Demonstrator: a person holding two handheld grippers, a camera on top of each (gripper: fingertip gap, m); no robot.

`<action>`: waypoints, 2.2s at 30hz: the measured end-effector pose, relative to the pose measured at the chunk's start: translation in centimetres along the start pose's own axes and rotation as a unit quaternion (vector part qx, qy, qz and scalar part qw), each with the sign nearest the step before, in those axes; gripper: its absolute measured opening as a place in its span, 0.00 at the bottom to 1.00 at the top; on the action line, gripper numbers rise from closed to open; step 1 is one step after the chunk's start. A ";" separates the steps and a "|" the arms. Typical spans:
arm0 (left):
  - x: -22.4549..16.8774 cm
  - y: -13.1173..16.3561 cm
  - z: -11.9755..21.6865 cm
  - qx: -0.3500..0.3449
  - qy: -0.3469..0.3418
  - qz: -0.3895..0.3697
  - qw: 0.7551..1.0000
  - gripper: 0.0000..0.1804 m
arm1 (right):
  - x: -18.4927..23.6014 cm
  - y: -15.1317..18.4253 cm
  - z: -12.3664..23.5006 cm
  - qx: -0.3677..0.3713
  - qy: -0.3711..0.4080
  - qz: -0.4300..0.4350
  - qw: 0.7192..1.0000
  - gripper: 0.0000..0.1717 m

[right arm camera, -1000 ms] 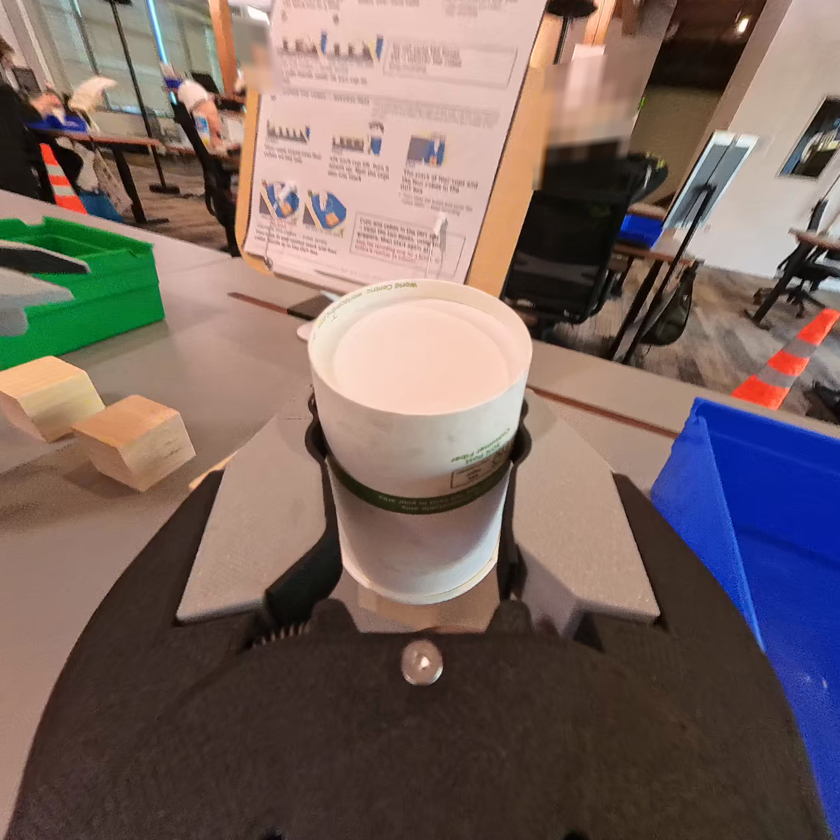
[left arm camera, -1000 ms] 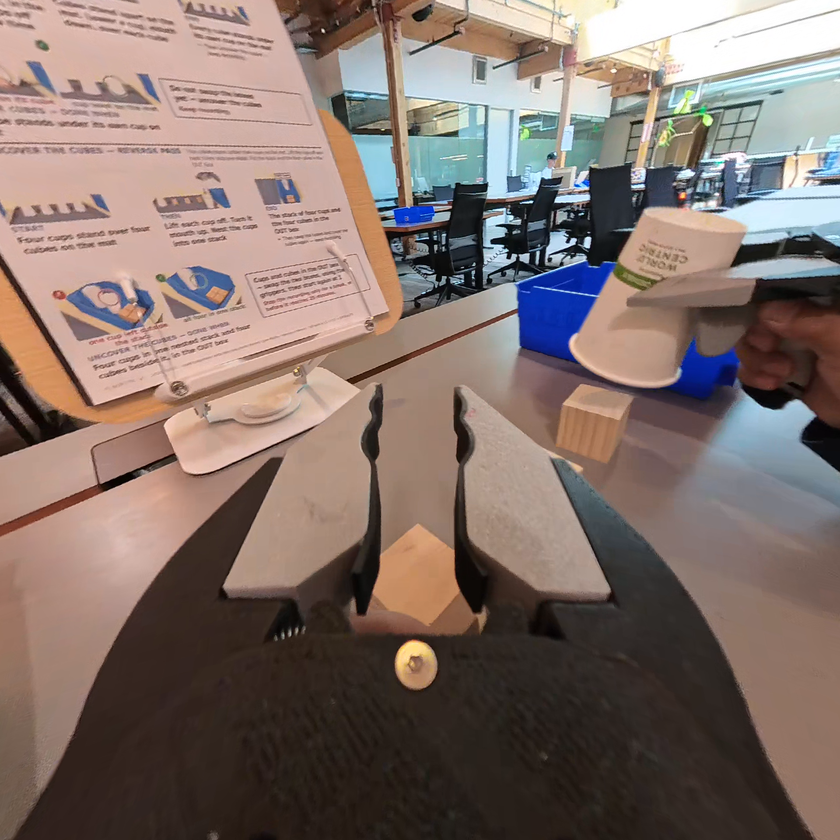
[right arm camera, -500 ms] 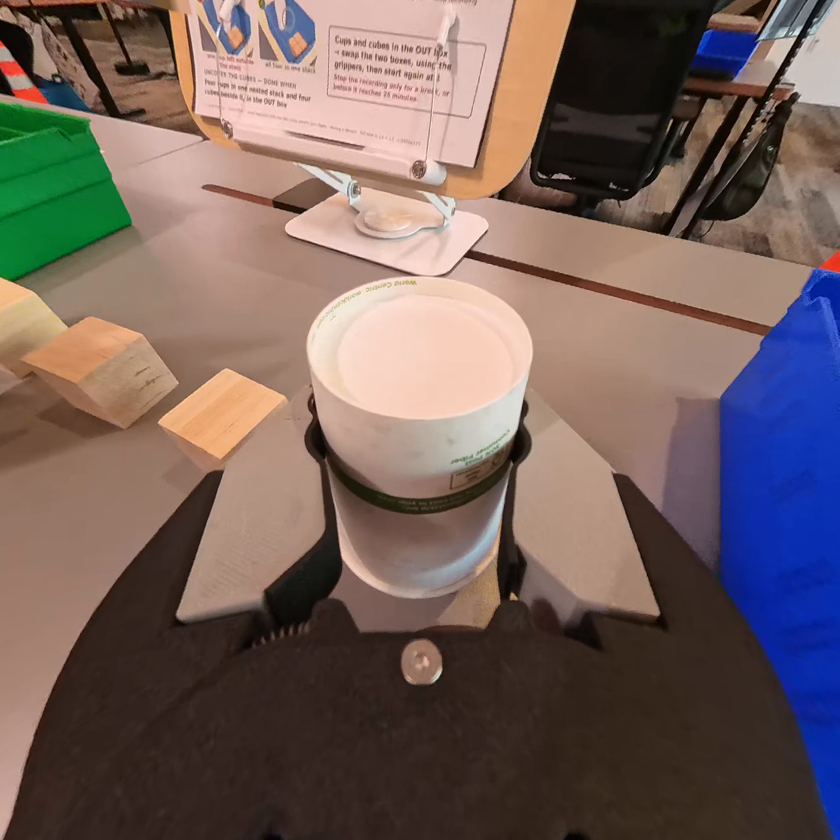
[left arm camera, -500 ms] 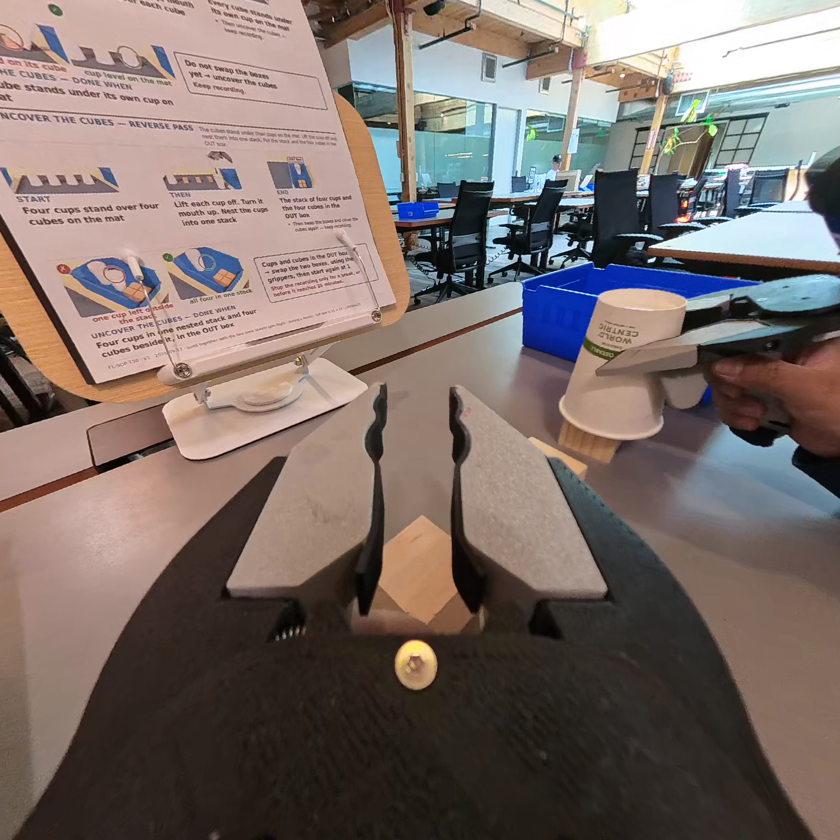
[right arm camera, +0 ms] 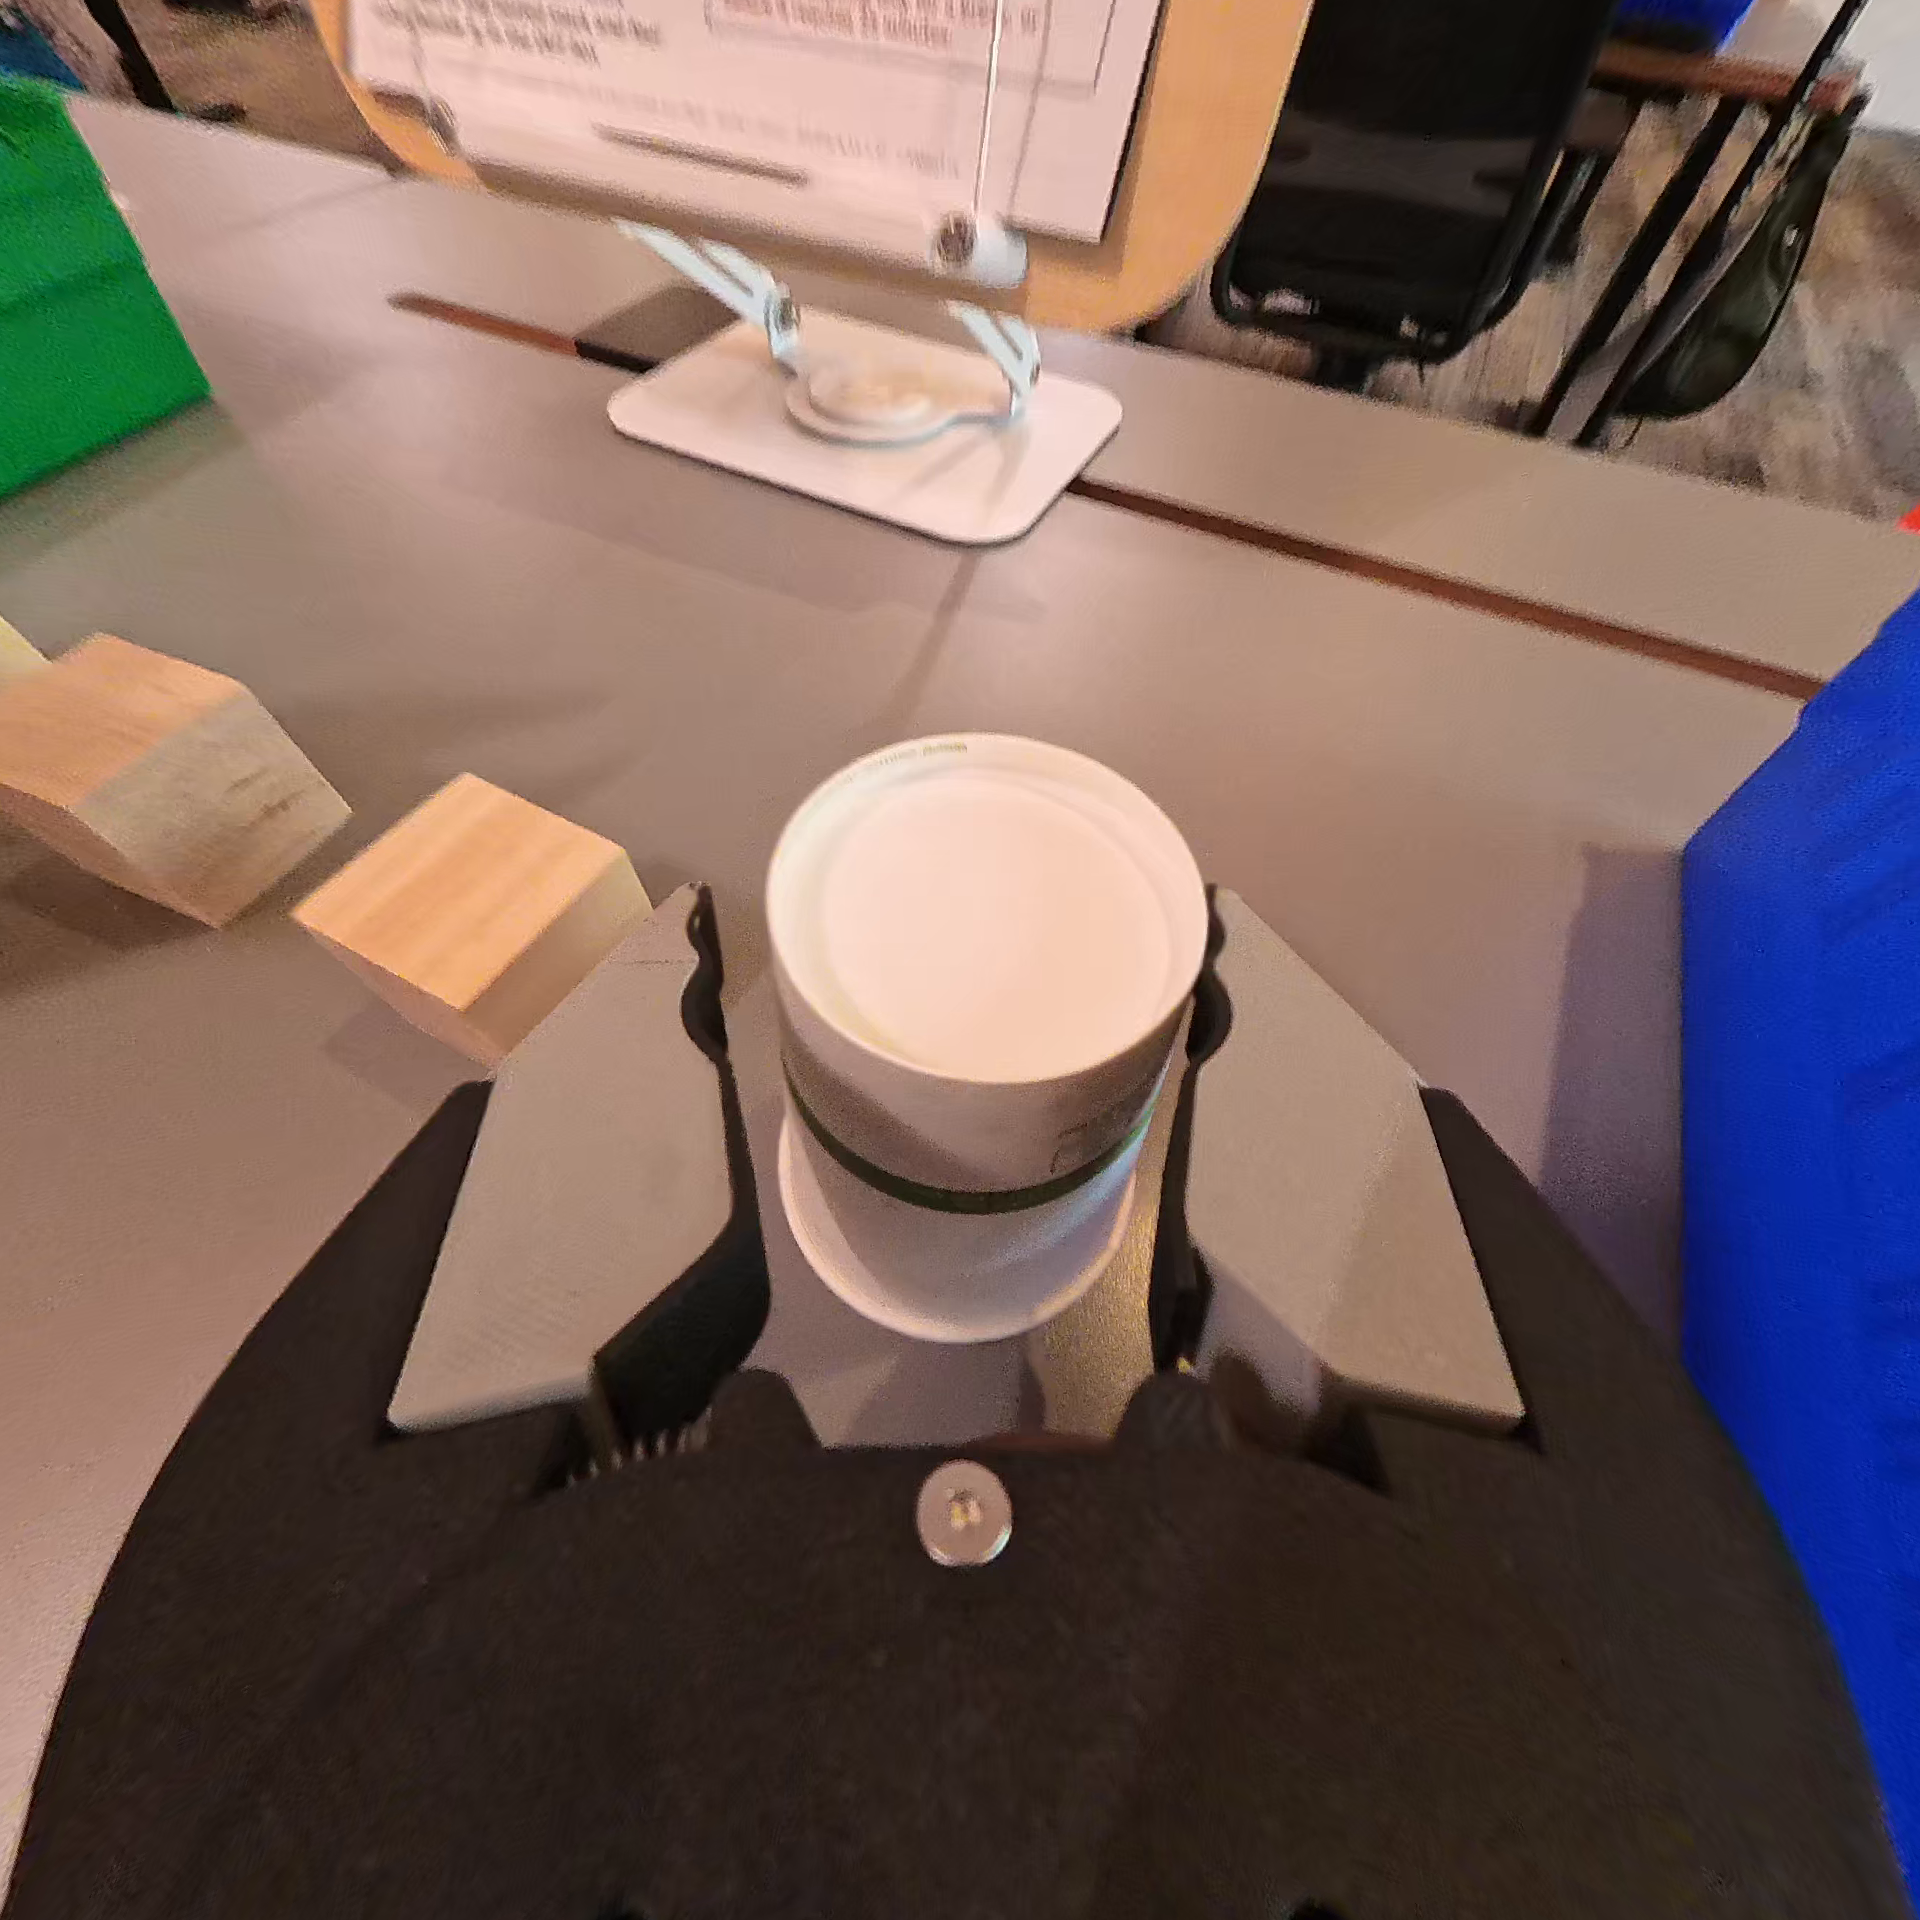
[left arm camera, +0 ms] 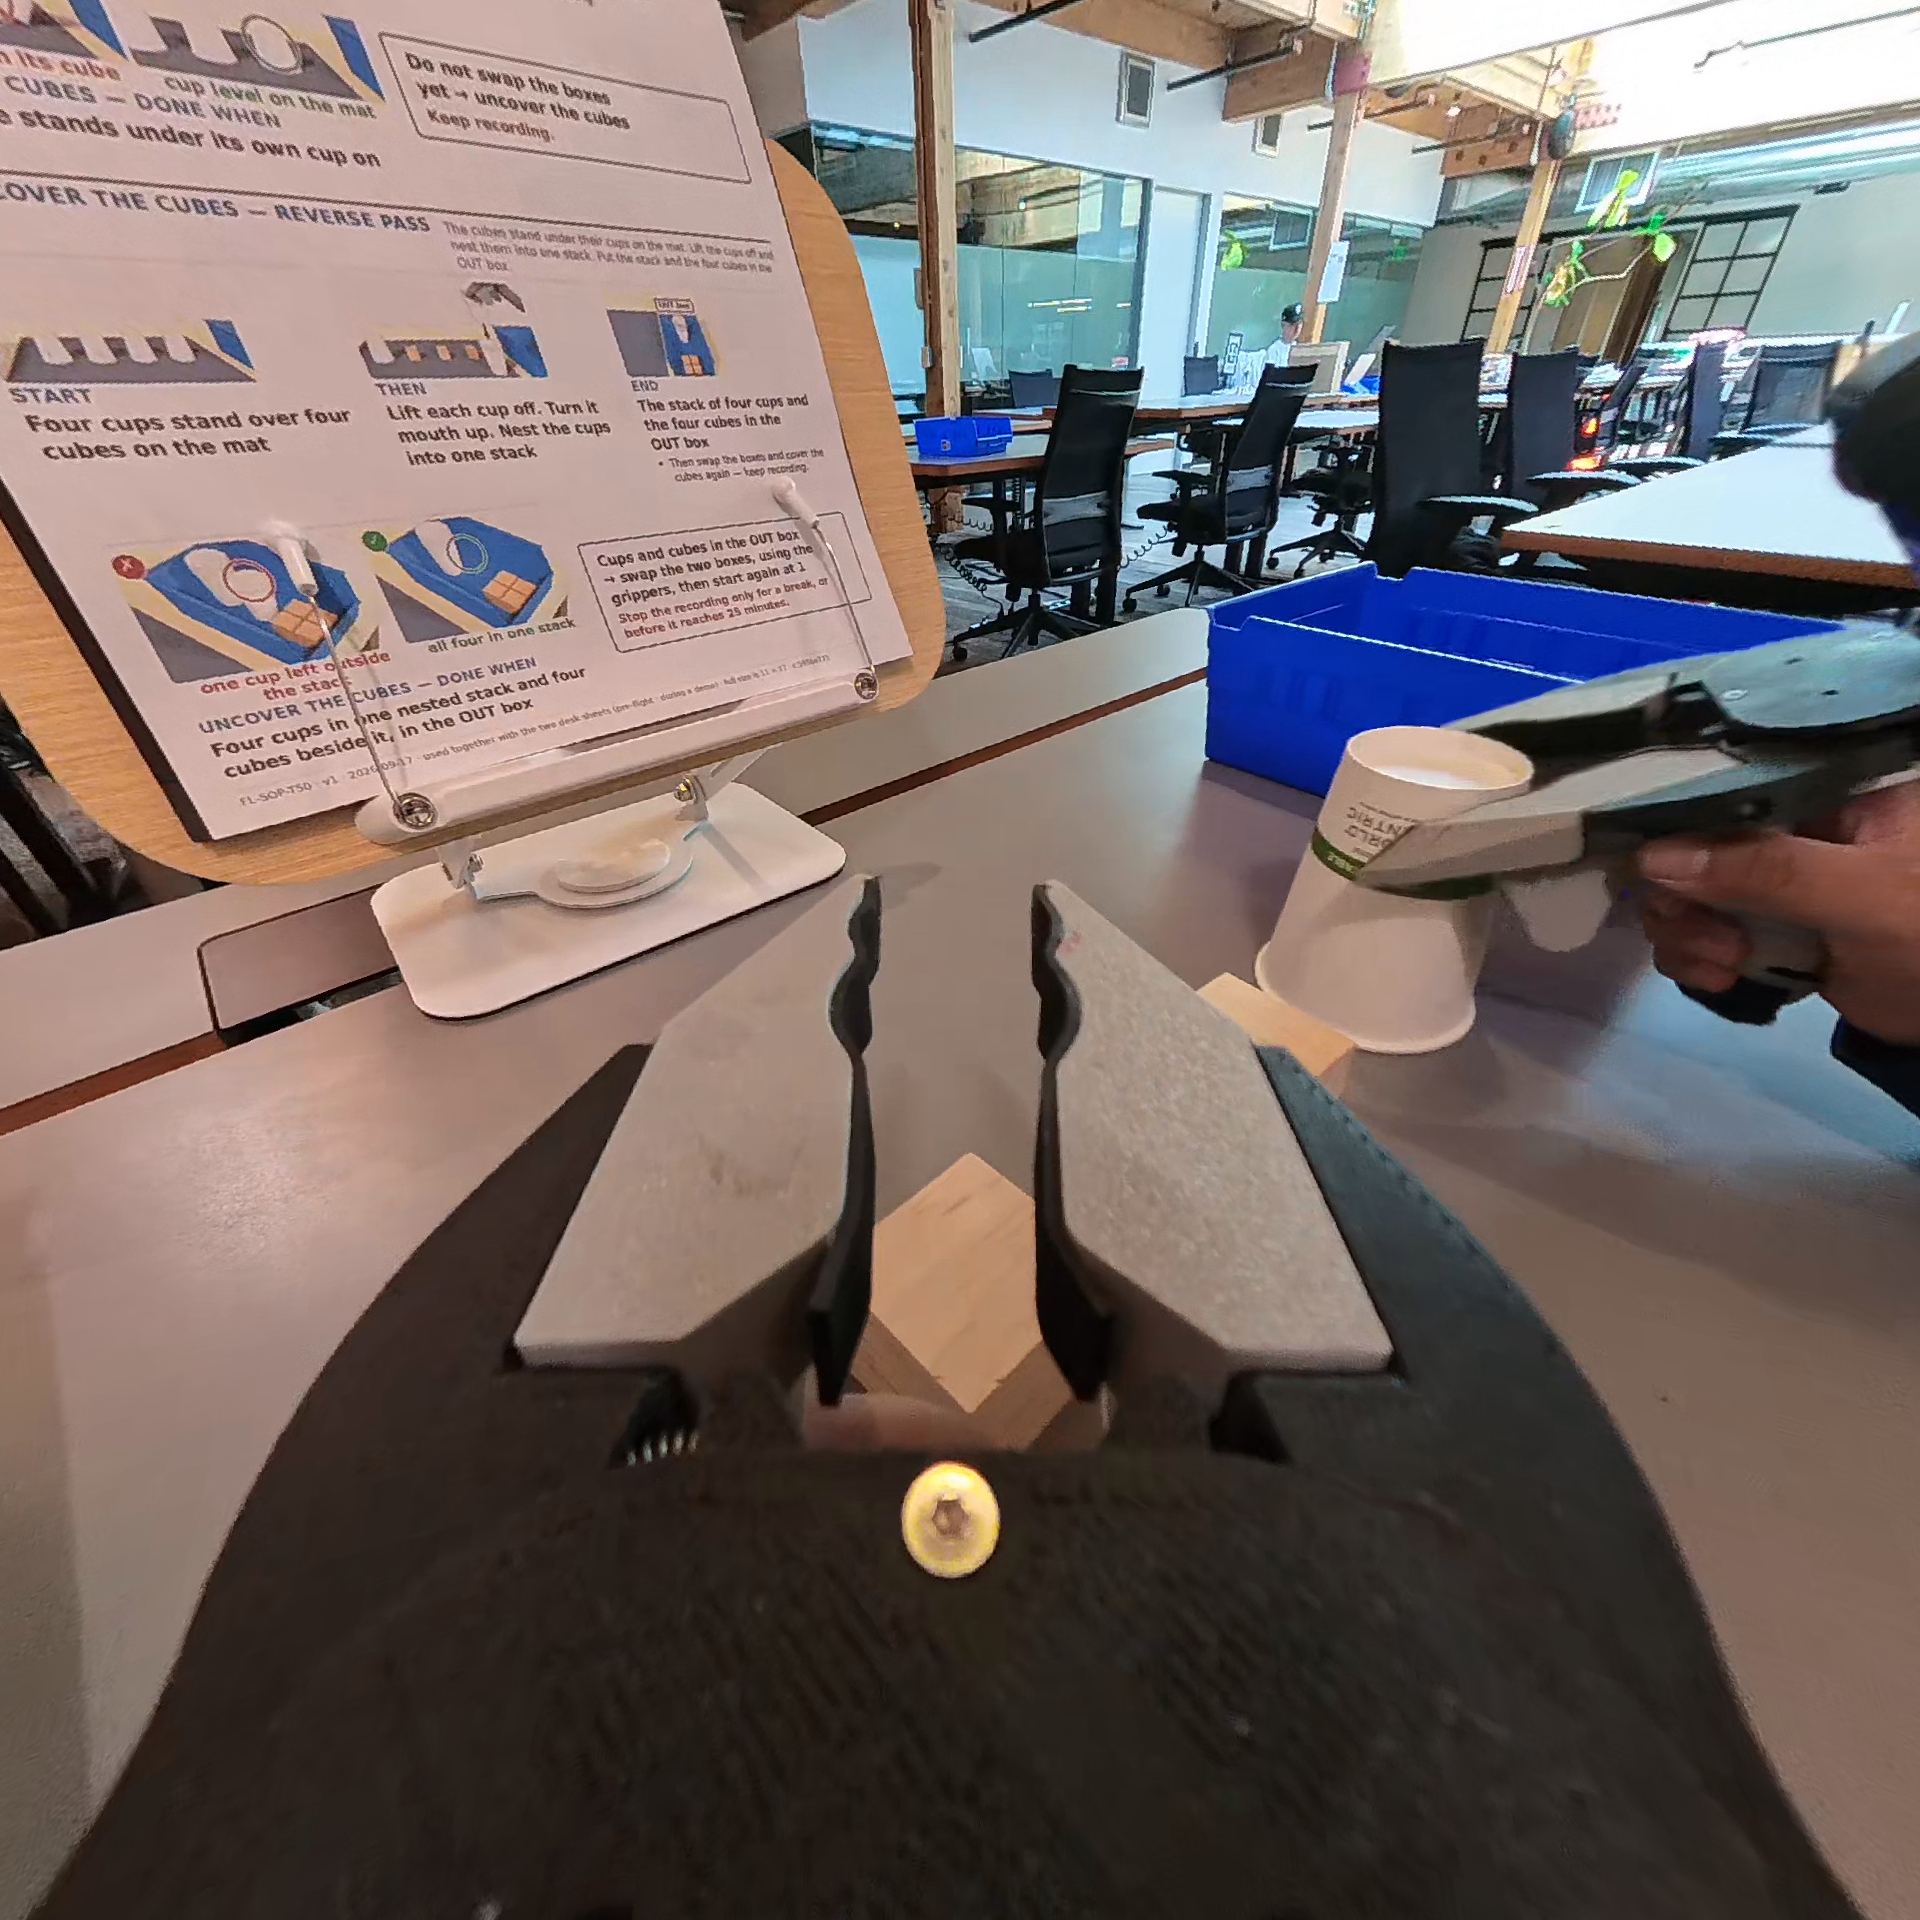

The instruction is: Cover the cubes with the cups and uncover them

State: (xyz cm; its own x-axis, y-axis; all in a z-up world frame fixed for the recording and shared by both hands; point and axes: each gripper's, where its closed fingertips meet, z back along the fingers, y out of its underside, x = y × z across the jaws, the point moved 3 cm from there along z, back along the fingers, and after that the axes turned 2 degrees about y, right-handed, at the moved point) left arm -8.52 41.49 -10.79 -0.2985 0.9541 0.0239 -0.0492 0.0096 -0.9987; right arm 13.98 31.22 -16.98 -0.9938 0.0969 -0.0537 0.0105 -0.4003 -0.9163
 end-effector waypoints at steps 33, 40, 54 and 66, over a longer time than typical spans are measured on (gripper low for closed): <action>25.1 3.0 19.8 0.347 -0.255 -0.055 0.901 0.05 | 1.1 -3.6 2.6 -0.120 -0.005 0.025 0.992 0.48; 25.1 -1.3 20.1 0.285 -0.242 -0.012 0.927 0.00 | 1.7 -3.5 2.5 -0.114 -0.008 0.038 0.993 0.47; 23.6 -6.8 19.7 0.217 -0.269 -0.075 0.936 0.00 | 2.0 -3.7 2.8 -0.124 -0.008 0.052 0.991 0.47; 4.1 -11.4 9.6 0.164 -0.053 -0.240 0.955 0.00 | 8.7 -7.2 6.6 -0.259 -0.130 0.074 0.954 0.50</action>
State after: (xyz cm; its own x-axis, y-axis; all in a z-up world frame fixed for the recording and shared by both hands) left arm -18.32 42.37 1.15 -0.2606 0.8280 0.4965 -0.4951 0.3269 -0.8050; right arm 4.58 28.94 -8.21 -0.9705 -0.1814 -0.1587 0.1387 0.1183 -0.9832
